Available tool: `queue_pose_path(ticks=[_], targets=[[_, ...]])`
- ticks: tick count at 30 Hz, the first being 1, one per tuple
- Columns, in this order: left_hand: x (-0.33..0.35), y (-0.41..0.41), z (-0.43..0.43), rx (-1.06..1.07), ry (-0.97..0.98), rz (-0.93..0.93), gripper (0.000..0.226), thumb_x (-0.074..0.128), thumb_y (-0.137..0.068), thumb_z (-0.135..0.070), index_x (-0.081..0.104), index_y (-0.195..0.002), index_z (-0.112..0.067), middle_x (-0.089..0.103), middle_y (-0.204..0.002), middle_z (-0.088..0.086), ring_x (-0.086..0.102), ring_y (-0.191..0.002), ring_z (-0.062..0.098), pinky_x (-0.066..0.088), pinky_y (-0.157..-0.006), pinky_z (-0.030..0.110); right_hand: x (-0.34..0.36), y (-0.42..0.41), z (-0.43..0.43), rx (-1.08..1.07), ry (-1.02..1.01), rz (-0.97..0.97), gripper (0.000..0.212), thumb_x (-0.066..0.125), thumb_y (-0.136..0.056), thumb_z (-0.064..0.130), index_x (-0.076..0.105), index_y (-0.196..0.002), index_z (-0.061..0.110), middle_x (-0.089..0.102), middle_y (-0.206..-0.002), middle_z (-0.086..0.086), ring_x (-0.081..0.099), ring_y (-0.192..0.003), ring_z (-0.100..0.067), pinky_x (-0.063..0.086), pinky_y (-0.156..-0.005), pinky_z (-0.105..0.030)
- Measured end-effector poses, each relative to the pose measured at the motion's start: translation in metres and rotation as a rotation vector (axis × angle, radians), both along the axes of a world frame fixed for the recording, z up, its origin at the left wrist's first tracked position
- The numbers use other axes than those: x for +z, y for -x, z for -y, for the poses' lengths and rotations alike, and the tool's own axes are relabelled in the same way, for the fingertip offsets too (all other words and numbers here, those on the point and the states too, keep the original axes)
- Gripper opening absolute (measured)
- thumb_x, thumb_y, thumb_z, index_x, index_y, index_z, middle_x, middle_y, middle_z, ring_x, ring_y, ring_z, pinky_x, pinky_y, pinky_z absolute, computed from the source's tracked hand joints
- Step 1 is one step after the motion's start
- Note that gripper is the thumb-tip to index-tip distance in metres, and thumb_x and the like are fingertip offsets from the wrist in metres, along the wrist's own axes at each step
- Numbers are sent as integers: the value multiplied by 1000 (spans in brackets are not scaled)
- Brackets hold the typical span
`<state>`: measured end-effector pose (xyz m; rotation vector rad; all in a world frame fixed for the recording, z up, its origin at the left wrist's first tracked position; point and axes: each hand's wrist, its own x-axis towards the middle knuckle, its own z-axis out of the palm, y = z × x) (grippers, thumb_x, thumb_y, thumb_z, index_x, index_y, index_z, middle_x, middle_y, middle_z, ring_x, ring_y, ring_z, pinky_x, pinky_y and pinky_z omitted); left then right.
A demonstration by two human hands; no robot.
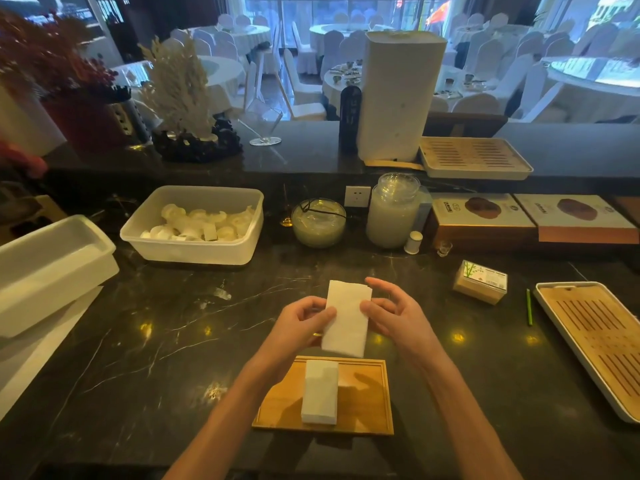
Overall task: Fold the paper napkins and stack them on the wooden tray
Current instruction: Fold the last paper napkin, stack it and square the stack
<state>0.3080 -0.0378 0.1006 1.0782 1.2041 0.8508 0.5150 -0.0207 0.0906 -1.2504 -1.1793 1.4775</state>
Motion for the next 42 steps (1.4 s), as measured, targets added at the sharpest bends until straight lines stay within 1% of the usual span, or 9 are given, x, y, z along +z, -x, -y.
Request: queue_pose_path(ticks=[6, 12, 17, 22, 25, 31, 37, 40, 42], targets=[[-23, 16, 4, 39, -11, -38, 13, 67, -95, -28, 73, -105, -23, 78, -101, -7, 75, -97, 11, 63, -72, 25, -19, 8, 15, 117, 119, 102, 23, 75, -88, 19, 70, -107, 31, 79, -99, 11, 75, -94, -9, 61, -67, -20], [-61, 26, 13, 61, 42, -161, 10, 71, -92, -22, 77, -91, -30, 80, -91, -8, 77, -84, 9, 59, -62, 18, -54, 21, 26, 42, 223, 108, 24, 74, -89, 13, 70, -112, 18, 80, -96, 2, 76, -90, -12, 60, -66, -20], [-118, 27, 25, 129, 183, -305, 13, 75, -89, -16, 66, -98, -14, 74, -94, 10, 73, -85, 20, 60, -68, 29, -106, 42, 41, 25, 332, 243, 31, 73, -90, 9, 63, -119, 11, 75, -100, -6, 75, -87, -14, 61, -63, -22], [-149, 26, 32, 140, 198, -346, 12, 71, -92, -12, 60, -90, -14, 71, -100, 18, 71, -100, 34, 59, -79, 42, -141, 53, 49, -6, 336, 364, 27, 72, -91, 10, 63, -116, 13, 70, -111, -9, 71, -99, -20, 65, -78, -38], [-156, 27, 32, 125, 197, -362, 11, 71, -92, -14, 60, -91, -13, 72, -100, 16, 71, -98, 32, 59, -81, 46, -149, 54, 52, -15, 303, 408, 23, 72, -91, 12, 61, -109, 21, 69, -110, -7, 69, -95, -14, 64, -69, -27], [-168, 26, 31, 65, 211, -418, 18, 72, -92, -19, 62, -102, -8, 69, -104, 10, 68, -99, 23, 59, -81, 37, -158, 55, 58, -26, 328, 432, 32, 69, -93, 13, 60, -124, 16, 69, -112, -7, 69, -102, -19, 59, -61, -17], [-171, 22, 40, 126, 226, -419, 24, 53, -101, -37, 54, -116, -18, 63, -123, 6, 59, -94, 5, 46, -64, 13, -156, 53, 69, -61, 311, 422, 43, 54, -103, 27, 48, -144, 16, 55, -144, -6, 54, -125, -18, 50, -91, -22], [-170, 14, 52, 114, 288, -269, 51, 42, -106, -37, 29, -152, -19, 40, -154, 5, 50, -125, 16, 53, -89, 25, -155, 60, 74, -18, 414, 244, 60, 38, -106, 41, 18, -159, 22, 25, -164, -1, 26, -149, -23, 29, -114, -37], [-168, 6, 57, 100, 324, -219, 63, 40, -107, -36, 9, -160, -19, 22, -165, 4, 33, -146, 25, 38, -113, 39, -156, 66, 75, -11, 480, 116, 66, 32, -104, 50, 2, -159, 28, 12, -168, 1, 17, -152, -26, 20, -120, -44]])
